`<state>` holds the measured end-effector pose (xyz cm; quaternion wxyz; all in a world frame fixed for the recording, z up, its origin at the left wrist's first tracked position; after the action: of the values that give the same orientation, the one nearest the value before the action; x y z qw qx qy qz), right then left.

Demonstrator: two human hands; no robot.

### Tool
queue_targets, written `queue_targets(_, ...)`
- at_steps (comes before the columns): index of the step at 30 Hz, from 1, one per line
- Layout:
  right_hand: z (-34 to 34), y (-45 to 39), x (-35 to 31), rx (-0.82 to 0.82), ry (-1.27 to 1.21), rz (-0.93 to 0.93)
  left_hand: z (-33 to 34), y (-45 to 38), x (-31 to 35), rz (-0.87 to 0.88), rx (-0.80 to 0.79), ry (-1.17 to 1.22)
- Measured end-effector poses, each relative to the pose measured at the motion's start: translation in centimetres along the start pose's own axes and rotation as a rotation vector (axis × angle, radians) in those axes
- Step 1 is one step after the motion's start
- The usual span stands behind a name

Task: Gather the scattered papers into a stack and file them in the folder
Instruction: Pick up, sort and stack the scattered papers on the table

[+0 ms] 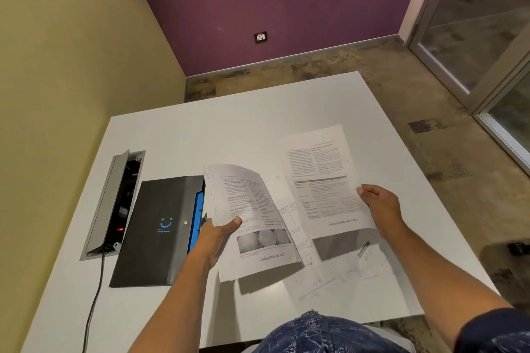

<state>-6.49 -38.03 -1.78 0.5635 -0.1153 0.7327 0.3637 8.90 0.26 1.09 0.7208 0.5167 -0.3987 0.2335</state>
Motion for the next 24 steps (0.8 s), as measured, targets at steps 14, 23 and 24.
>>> queue_targets(14, 8.0, 4.3, -1.6, -0.572, 0.0, 0.09, 4.8, 0.9, 3.3, 0.065, -0.092, -0.01)
queue_targets(23, 10.5, 4.8, -2.5, -0.793, -0.242, 0.139, 6.0, 1.9, 4.0, 0.099, -0.129, -0.107)
queue_targets(24, 10.7, 4.8, -2.5, -0.778, -0.233, 0.133, 6.0, 1.9, 4.0, 0.088, -0.118, -0.105)
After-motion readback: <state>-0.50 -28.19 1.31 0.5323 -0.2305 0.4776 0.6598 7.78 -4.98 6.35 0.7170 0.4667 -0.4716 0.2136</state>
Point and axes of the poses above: each hand's wrist, its own y-axis away from the middle knuckle, its own z-axis out of the palm, x = y × z, the point moved 3 cm from there along -y, towards the middle knuckle, and after that the axes turned 1 degree about z, right-handed, at the moved point
